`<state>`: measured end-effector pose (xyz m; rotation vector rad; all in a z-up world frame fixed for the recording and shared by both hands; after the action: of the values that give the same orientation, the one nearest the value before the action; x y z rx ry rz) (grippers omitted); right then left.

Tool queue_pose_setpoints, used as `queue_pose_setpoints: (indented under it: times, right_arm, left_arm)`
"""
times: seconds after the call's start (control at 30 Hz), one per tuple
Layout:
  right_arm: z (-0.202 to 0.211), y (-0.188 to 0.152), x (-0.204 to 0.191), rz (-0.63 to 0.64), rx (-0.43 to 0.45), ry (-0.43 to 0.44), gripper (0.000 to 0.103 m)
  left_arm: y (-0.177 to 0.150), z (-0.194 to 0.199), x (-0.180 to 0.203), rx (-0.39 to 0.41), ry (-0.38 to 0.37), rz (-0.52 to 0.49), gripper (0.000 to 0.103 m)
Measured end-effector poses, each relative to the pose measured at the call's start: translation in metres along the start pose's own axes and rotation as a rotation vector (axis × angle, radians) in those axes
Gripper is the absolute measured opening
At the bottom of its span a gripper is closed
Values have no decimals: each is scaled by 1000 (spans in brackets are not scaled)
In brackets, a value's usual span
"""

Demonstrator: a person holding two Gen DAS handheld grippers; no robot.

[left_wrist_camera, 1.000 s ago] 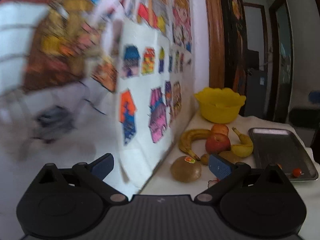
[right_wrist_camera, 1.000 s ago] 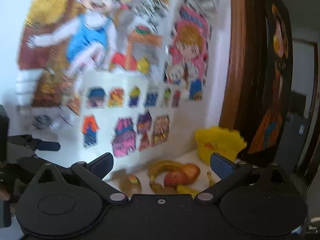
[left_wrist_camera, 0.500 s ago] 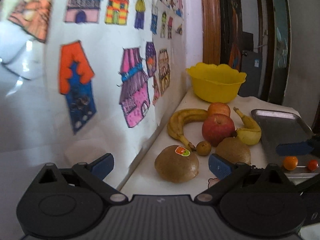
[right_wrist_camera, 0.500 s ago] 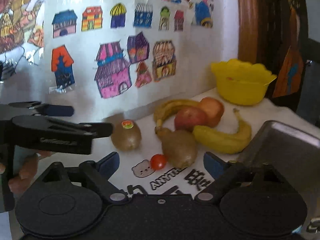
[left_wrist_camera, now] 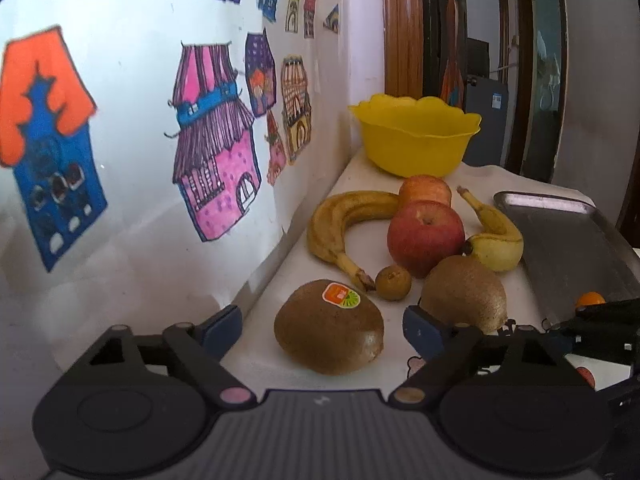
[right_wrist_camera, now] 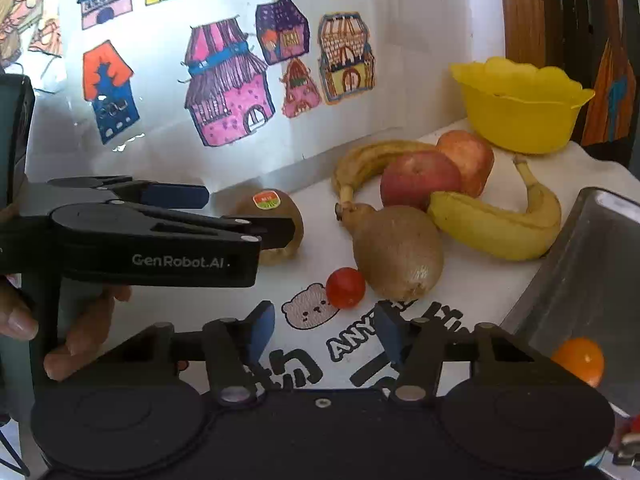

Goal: Organize fruits
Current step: 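Move the left tool to the large kiwi while the right tool approaches another cherry tomato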

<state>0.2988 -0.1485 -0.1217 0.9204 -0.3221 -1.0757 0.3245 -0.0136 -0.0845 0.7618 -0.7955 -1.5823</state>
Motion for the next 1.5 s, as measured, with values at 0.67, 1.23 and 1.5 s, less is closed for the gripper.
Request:
queue_pose_setpoints:
  times: [0.67,1.23,1.5]
  right_arm:
    - [-19,4,1,-38,26,-43,38]
    - [-20,7,-4,-107,48,-116,38]
    - [-23,7,-9,-99,64,-153,26]
  left_arm:
    - [0,-16,-2,-31,-47,39,69]
    - [-17,16,-25,-67,9,145,69]
    - [-25,28,-33,-69,9,175,69]
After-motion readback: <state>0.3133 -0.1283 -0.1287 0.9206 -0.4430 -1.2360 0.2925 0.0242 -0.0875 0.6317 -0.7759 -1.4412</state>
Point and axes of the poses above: each gripper's, at about its wrist camera, not at the fingertips, and z roughly against the way its jaws point, x to its right, y to its top, the point moved 6 cm from there along -z, roughly the way its jaws point, and after that the axes turned 2 degrees about y, right-handed, at the moved point
